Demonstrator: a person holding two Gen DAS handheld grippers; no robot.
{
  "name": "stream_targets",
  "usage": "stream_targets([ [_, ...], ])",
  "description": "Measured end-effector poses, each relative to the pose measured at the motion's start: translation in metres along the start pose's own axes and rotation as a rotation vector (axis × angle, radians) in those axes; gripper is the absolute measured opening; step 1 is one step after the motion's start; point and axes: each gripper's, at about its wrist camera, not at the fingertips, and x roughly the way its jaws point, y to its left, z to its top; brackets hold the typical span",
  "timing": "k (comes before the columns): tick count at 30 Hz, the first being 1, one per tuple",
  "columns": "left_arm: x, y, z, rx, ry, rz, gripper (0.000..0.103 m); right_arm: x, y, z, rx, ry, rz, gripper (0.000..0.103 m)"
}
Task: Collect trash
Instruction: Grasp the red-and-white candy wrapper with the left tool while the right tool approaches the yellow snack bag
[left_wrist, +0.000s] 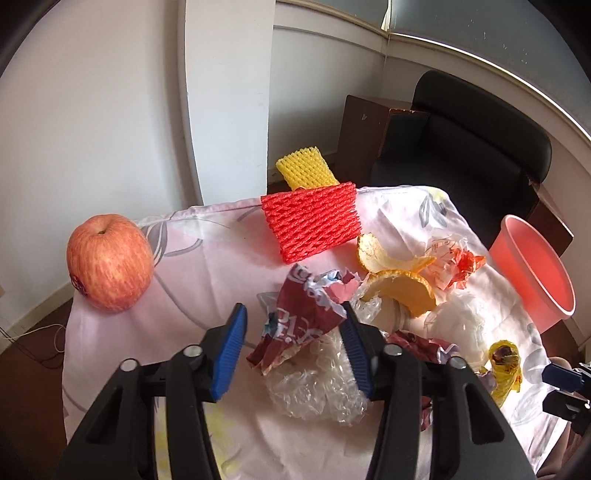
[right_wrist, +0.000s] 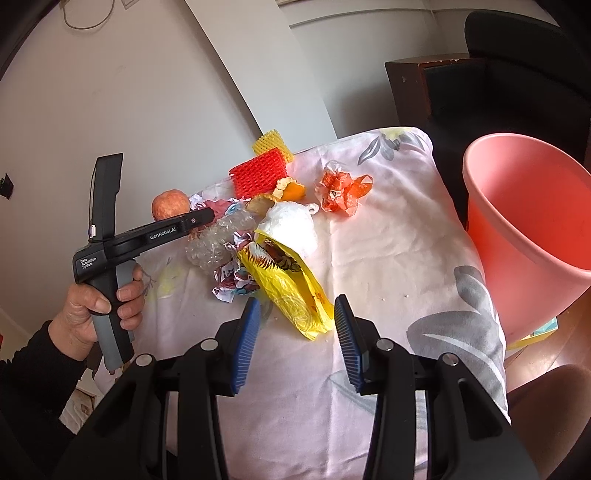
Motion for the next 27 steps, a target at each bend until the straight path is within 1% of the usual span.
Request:
stream_targets([
  [1,-0.002,0.001,0.0,-0.004,-0.005,-0.01,0.038,0.001,-0.001,0.0,0.005,0.001,0.0,0.043],
  [2,-0.003,0.001,-0.001,-0.009,-0.009,-0.018,0.034,0.001,-0.002,0.0,0.011,0.003,0.0,0.043],
  [4,-0.008,0.002,-0.003,-0.026,-0.017,-0.035,0.022,0.003,-0.004,0.0,0.019,0.009,0.004,0.043],
  [7,-0.017,0.004,-0.007,-0.052,-0.04,-0.058,0.013,0.006,-0.004,0.001,0.018,0.014,0.01,0.043],
  [12,-0.039,0.008,-0.009,-0.07,-0.092,-0.059,0.011,0.012,-0.001,0.005,-0.022,0.017,0.001,0.043],
  [16,-0.059,0.012,-0.009,-0.084,-0.128,-0.059,0.011,0.023,0.003,0.009,-0.067,0.051,-0.012,0.043],
  [18,-0.066,0.014,-0.01,-0.103,-0.135,-0.065,0.011,0.028,0.008,0.009,-0.112,0.062,-0.024,0.043],
  [20,-0.069,0.016,-0.012,-0.117,-0.133,-0.072,0.011,0.033,0.013,0.01,-0.172,0.067,-0.052,0.043],
  [22,-0.071,0.017,-0.014,-0.127,-0.13,-0.076,0.011,0.038,0.013,0.009,-0.204,0.074,-0.08,0.043],
  [27,-0.075,0.017,-0.018,-0.131,-0.127,-0.077,0.011,0.045,0.008,0.008,-0.204,0.1,-0.048,0.043],
])
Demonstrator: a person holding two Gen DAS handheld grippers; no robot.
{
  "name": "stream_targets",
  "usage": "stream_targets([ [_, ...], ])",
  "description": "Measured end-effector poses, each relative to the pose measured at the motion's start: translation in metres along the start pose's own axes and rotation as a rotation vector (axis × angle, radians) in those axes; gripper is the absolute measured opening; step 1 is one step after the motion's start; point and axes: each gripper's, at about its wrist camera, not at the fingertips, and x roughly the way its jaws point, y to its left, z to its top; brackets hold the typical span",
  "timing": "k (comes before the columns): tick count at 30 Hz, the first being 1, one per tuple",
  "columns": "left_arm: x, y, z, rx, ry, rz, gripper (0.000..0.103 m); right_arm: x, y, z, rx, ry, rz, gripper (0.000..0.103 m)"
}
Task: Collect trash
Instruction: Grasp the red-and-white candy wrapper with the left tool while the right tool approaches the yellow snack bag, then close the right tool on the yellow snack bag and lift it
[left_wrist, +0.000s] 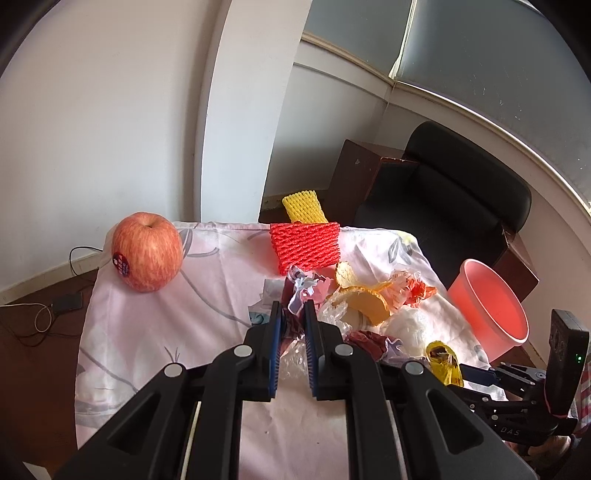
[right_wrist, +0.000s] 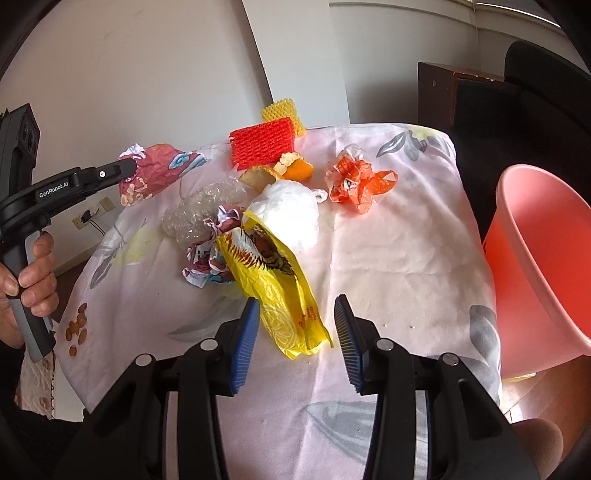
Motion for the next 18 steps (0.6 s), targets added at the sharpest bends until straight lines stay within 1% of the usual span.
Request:
stream_targets([
  [5,-0.001,-0.002,-0.001,-0.002,0.007,-0.004,0.011,0.005,-0.007,-0.003,0.053,0.013,0.049,0.043],
  [7,-0.003,-0.004,-0.002,0.002,0.005,-0.008,0.011,0.002,-0.011,-0.005,0.077,0.002,0.056,0.043],
  [8,-0.004,-0.006,-0.003,0.004,0.004,-0.011,0.011,0.001,-0.012,-0.005,0.084,-0.003,0.06,0.041],
  [9,-0.004,-0.007,-0.003,0.007,0.003,-0.012,0.011,0.0,-0.014,-0.005,0.089,-0.007,0.063,0.036],
  [10,-0.005,-0.008,-0.004,0.009,0.001,-0.013,0.011,-0.001,-0.015,-0.005,0.093,-0.009,0.062,0.025],
  [11,-0.006,-0.01,-0.004,0.008,0.0,-0.013,0.011,-0.001,-0.016,-0.006,0.096,-0.012,0.061,0.018],
  [14,-0.007,-0.012,-0.004,0.004,-0.003,-0.021,0.011,-0.005,-0.018,-0.007,0.102,-0.024,0.069,0.009],
  [18,-0.008,-0.018,-0.003,0.014,-0.005,-0.031,0.011,-0.011,-0.019,-0.009,0.104,-0.042,0.075,0.005],
])
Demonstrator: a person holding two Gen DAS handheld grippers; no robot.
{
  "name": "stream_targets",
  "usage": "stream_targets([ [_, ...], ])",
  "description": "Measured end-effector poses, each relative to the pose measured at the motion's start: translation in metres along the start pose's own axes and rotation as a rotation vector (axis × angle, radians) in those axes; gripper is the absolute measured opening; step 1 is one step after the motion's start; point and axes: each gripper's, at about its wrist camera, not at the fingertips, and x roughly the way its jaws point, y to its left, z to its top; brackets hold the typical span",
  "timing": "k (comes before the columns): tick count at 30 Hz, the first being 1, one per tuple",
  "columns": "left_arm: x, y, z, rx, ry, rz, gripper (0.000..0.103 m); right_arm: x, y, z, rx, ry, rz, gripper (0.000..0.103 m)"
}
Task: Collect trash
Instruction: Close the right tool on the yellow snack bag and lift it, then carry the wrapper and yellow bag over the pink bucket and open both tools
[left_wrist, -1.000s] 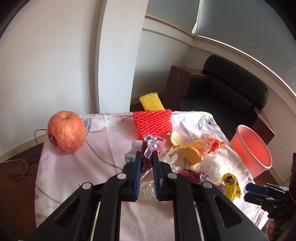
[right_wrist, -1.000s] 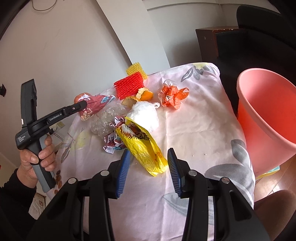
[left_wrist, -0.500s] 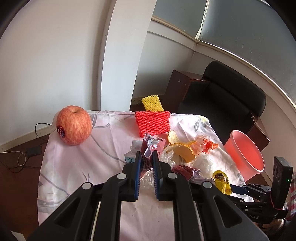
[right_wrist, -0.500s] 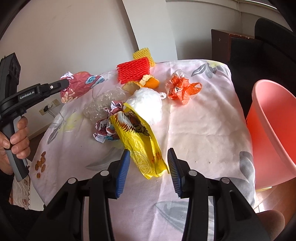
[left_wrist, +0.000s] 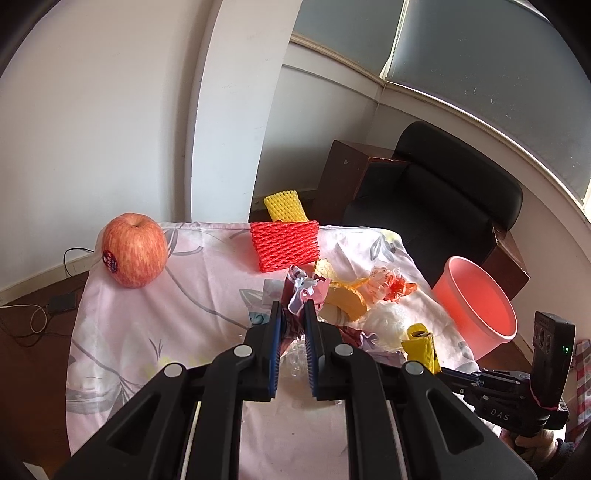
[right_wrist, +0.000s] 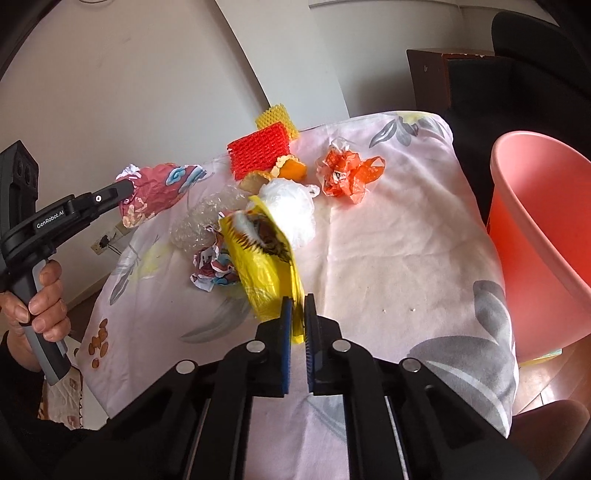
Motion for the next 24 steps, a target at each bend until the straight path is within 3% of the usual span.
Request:
stream_targets([
  [24,-0.002,-0.066,0.008,0.089,-0.004,-0.126,0.011,-0.06,-0.025,-0.008,0.099,-0.157,-0.021,0.004],
])
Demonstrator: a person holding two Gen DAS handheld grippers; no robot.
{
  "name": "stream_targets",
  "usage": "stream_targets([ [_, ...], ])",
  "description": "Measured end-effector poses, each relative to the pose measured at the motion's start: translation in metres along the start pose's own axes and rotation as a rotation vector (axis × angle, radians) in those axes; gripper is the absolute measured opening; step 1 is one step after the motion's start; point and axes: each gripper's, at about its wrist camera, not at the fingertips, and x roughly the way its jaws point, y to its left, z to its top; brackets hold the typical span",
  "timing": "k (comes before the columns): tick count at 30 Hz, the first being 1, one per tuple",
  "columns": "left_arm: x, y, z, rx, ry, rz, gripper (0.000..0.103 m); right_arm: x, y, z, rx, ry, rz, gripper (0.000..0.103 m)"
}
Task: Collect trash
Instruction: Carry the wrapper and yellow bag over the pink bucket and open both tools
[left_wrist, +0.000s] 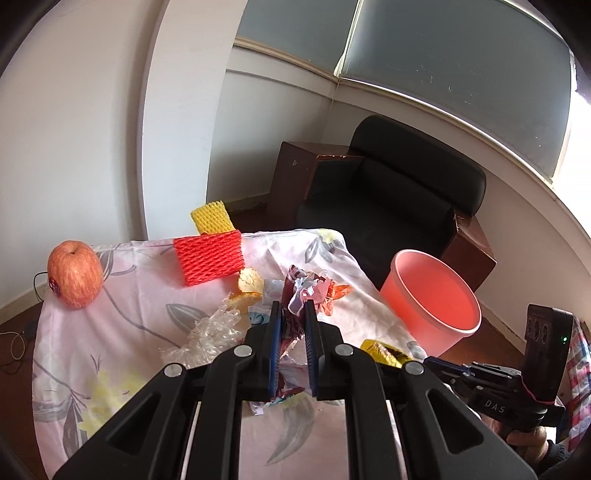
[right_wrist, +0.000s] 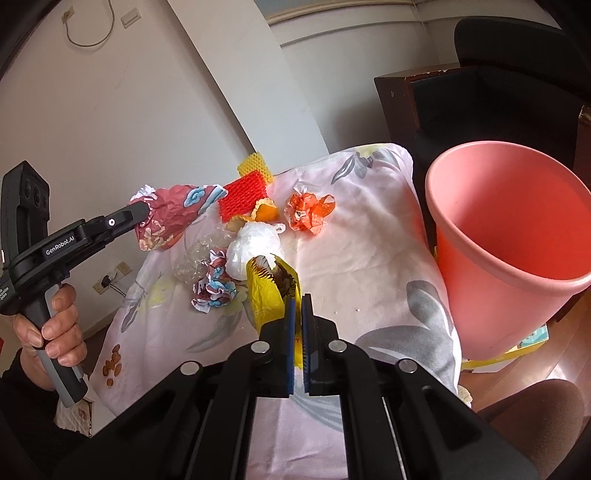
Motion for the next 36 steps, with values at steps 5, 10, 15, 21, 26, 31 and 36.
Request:
stream_targets([
  [5,0.004,-0.015,0.004,0.022,0.003,-0.029,0.011,-0.02,-0.015,0.01,0.042,-0.063,-0.026,0.004],
  [10,0.011,-0.042,0.012,0.056,-0.001,-0.085,0.011,-0.038,-0.034,0.017,0.075,-0.117,-0.077,0.004],
  [15,0.026,-0.079,0.018,0.101,0.005,-0.153,0.011,-0.053,-0.062,0.023,0.133,-0.168,-0.141,0.004],
  [21,0.052,-0.132,0.024,0.168,0.027,-0.233,0.011,-0.069,-0.092,0.032,0.183,-0.223,-0.219,0.004],
  [26,0.079,-0.17,0.023,0.228,0.059,-0.263,0.011,-0.07,-0.114,0.035,0.22,-0.246,-0.273,0.004],
  [31,0.112,-0.198,0.021,0.27,0.103,-0.253,0.011,-0.066,-0.13,0.036,0.261,-0.256,-0.298,0.004],
  [36,0.144,-0.213,0.018,0.272,0.156,-0.236,0.011,-0.061,-0.139,0.039,0.259,-0.258,-0.323,0.004],
])
